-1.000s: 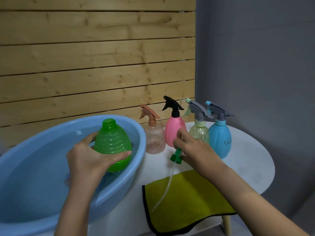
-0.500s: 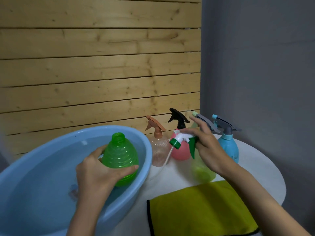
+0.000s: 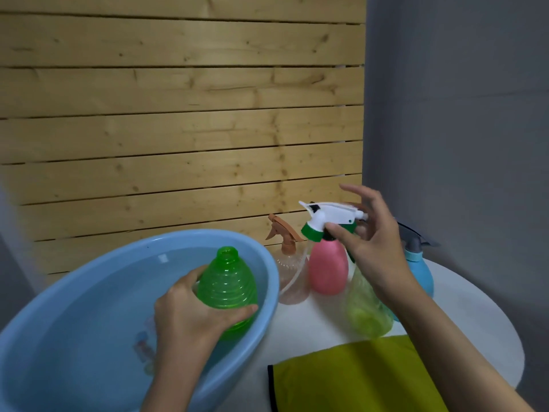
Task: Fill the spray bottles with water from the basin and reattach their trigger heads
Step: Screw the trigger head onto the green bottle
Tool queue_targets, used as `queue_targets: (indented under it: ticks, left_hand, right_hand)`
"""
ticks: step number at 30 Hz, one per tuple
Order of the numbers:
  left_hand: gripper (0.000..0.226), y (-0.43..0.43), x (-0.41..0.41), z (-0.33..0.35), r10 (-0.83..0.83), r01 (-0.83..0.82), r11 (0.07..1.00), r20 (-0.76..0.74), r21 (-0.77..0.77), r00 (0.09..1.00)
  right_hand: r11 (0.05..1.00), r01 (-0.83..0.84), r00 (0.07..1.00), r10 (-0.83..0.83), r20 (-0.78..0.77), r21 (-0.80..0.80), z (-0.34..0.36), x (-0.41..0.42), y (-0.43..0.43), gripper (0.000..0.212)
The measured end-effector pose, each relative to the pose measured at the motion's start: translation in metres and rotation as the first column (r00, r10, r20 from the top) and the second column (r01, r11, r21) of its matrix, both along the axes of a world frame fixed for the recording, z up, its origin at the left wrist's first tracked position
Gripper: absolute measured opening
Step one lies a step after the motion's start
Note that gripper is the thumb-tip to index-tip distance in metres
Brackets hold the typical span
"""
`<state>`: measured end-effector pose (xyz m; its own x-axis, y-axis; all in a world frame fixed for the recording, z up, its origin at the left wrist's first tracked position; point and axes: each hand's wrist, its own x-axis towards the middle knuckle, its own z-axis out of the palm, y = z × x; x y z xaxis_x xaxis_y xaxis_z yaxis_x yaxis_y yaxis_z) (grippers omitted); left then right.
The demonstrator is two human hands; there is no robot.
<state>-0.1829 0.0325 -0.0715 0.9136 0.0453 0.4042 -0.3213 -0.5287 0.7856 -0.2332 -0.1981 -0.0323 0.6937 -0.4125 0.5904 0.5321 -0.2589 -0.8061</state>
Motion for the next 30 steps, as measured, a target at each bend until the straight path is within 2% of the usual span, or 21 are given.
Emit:
queue_targets:
  ticks: [3, 6, 9, 14, 18, 22, 30]
  left_hand:
    - [0.081, 0.001, 0.001, 0.000, 0.004, -0.004, 1.000, 0.000, 0.010, 1.000]
    - [0.076, 0.003, 0.002, 0.000, 0.005, -0.005, 1.000, -0.012, 0.011, 1.000]
    - [0.082, 0.006, 0.003, 0.000, 0.007, -0.007, 1.000, -0.016, 0.023, 1.000]
    - [0.085, 0.013, 0.005, 0.002, 0.032, -0.030, 0.999, -0.033, 0.039, 0.999]
    - [0.093, 0.020, 0.008, 0.004, 0.052, -0.050, 0.998, -0.046, 0.043, 0.998]
    - [0.093, 0.028, 0.011, 0.006, 0.071, -0.068, 0.996, -0.062, 0.057, 0.996]
    - [0.072, 0.042, 0.020, 0.016, 0.088, -0.073, 0.983, -0.078, 0.168, 0.993]
  right_hand:
    - [0.995, -0.047, 0.999, 0.045, 0.024, 0.093, 0.005, 0.006, 0.014, 0.062]
    - [0.990, -0.067, 0.997, 0.060, 0.058, 0.123, 0.011, 0.012, 0.025, 0.049]
    - [0.988, -0.088, 0.990, 0.073, 0.122, 0.128, 0.017, 0.014, 0.034, 0.035]
    - [0.988, -0.137, 0.980, 0.125, 0.154, 0.069, 0.029, 0.015, 0.051, 0.033]
    - [0.984, -0.160, 0.977, 0.169, 0.133, -0.076, 0.038, 0.013, 0.064, 0.033]
    - [0.949, -0.290, 0.942, 0.306, 0.137, -0.121, 0.043, 0.012, 0.079, 0.026]
    - [0.923, -0.369, 0.911, 0.382, 0.154, -0.106, 0.042, 0.016, 0.101, 0.027]
